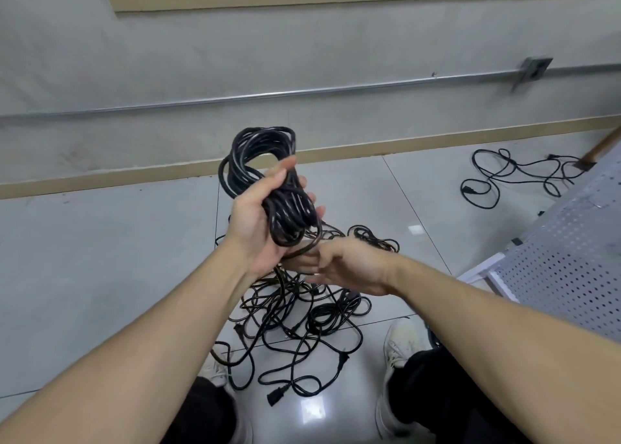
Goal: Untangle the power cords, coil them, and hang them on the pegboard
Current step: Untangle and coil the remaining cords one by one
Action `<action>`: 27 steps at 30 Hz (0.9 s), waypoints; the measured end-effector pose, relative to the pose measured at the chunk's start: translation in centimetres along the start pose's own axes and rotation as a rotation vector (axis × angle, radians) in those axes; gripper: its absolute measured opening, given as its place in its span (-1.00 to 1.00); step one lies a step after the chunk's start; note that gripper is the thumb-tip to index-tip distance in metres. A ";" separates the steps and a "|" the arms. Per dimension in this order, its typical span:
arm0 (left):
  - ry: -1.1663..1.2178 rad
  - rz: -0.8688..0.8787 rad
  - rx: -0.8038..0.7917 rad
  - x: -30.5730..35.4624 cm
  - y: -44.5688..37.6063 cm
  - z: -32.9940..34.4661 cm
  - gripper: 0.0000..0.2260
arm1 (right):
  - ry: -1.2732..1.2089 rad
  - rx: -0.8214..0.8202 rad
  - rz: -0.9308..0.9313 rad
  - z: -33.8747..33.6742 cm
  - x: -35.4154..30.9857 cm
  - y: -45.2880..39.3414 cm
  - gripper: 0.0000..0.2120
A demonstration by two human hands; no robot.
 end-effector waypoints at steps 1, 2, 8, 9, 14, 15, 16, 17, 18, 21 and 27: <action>0.023 0.030 0.027 0.3 -0.3 -0.5 -0.74 | 0.014 -0.011 -0.004 0.5 0.0 -0.1 -0.45; 0.014 0.060 0.064 0.6 -0.7 -1.2 -0.71 | 0.060 -0.018 -0.029 1.1 -0.1 -0.2 -0.52; -0.117 0.134 0.285 2.7 -0.6 -3.2 -0.69 | 0.442 0.012 0.049 2.1 1.1 -0.4 -0.69; -0.116 0.148 0.323 3.4 -0.6 -3.7 -0.69 | 0.538 0.028 0.077 1.4 1.4 -0.1 -0.65; -0.312 0.201 0.520 6.3 -0.6 -7.6 -0.68 | 1.018 0.137 0.129 -2.6 1.0 1.1 -0.48; -0.398 0.215 0.546 6.6 -0.4 -7.9 -0.70 | 0.986 0.168 0.133 -3.3 0.5 1.4 -0.46; -0.508 0.243 0.566 7.0 0.0 -7.9 -0.71 | 0.960 0.202 0.126 -4.0 -0.1 1.7 -0.45; -0.625 0.274 0.578 7.3 0.2 -7.5 -0.71 | 0.934 0.235 0.105 -4.4 -1.0 2.1 -0.44; -0.726 0.297 0.578 7.5 0.4 -7.1 -0.70 | 0.898 0.270 0.077 -4.9 -1.8 2.4 -0.45; -0.863 0.265 0.504 6.7 0.3 -5.7 -0.65 | 0.658 0.407 -0.110 -6.1 -4.3 3.9 -0.62; -0.962 0.018 0.320 3.1 -0.2 -4.7 -0.68 | 0.433 0.738 -0.665 -5.7 -8.6 7.4 -0.79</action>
Point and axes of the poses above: each hand's wrist, its own y-axis away from the middle knuckle, its own z-axis out of the palm, x = y × z, the point moved 8 cm from there along -y, towards the middle knuckle
